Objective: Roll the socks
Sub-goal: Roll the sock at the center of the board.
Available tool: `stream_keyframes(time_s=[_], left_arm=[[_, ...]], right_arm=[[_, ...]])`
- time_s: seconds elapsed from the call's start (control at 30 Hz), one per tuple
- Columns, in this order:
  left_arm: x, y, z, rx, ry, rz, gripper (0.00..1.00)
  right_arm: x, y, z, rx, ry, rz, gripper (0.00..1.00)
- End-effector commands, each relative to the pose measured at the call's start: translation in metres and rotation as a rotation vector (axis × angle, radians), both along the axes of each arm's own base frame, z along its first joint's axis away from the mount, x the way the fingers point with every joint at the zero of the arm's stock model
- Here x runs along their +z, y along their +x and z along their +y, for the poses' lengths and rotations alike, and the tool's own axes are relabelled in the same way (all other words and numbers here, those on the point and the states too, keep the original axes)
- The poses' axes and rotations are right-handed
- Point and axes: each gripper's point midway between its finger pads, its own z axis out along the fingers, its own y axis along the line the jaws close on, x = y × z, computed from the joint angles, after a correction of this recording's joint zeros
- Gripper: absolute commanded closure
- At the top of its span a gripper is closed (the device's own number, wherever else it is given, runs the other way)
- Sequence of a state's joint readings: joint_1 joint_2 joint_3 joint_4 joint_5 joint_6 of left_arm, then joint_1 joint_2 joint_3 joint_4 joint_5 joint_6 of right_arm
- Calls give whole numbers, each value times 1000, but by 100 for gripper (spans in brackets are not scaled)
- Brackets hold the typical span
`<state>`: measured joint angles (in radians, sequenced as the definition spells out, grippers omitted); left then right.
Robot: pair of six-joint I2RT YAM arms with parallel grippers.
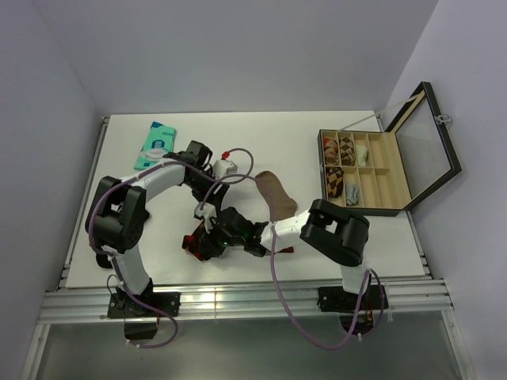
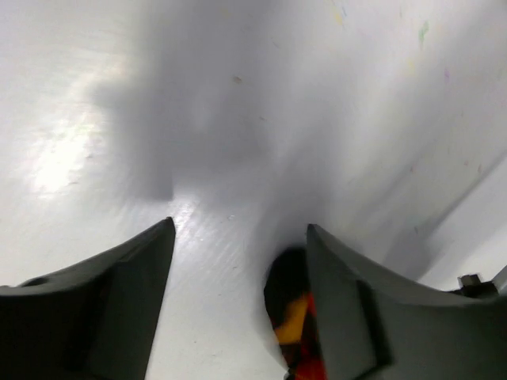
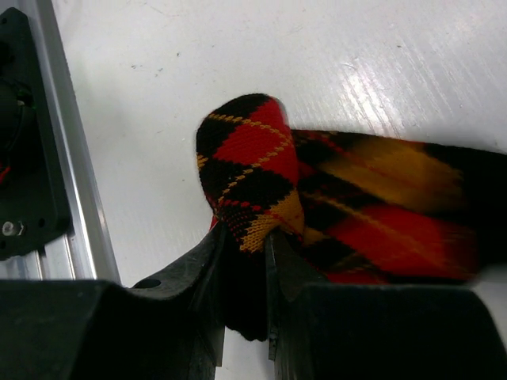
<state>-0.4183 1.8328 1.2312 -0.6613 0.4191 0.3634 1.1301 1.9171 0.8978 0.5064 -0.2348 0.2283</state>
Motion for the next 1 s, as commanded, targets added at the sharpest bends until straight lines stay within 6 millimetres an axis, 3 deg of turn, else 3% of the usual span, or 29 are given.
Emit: stream_keyframes(time_s=[0.0, 0.03, 0.17, 0.3, 0.47, 0.5, 0.53, 0.7, 0.97], left_arm=[[53, 53, -5, 74, -101, -222, 25], [57, 56, -2, 82, -98, -233, 22], [72, 64, 15, 115, -112, -283, 25], [100, 63, 36, 107, -125, -359, 25], [119, 44, 60, 49, -64, -506, 27], [134, 38, 64, 28, -61, -576, 27], [125, 29, 69, 18, -39, -579, 26], [126, -7, 84, -89, -1, -684, 24], [108, -50, 92, -242, 24, -749, 15]], right_arm=[[-107, -50, -88, 18, -403, 254, 100], [-108, -50, -89, 20, -405, 259, 100], [-108, -50, -91, 30, -404, 285, 100], [-108, -46, -95, 31, -398, 340, 100], [-103, -40, -94, 50, -447, 383, 100], [-103, -40, -94, 55, -456, 389, 100], [-103, -37, -92, 59, -455, 390, 100], [-104, -37, -92, 72, -491, 476, 100], [-101, -29, -97, 90, -558, 567, 100]])
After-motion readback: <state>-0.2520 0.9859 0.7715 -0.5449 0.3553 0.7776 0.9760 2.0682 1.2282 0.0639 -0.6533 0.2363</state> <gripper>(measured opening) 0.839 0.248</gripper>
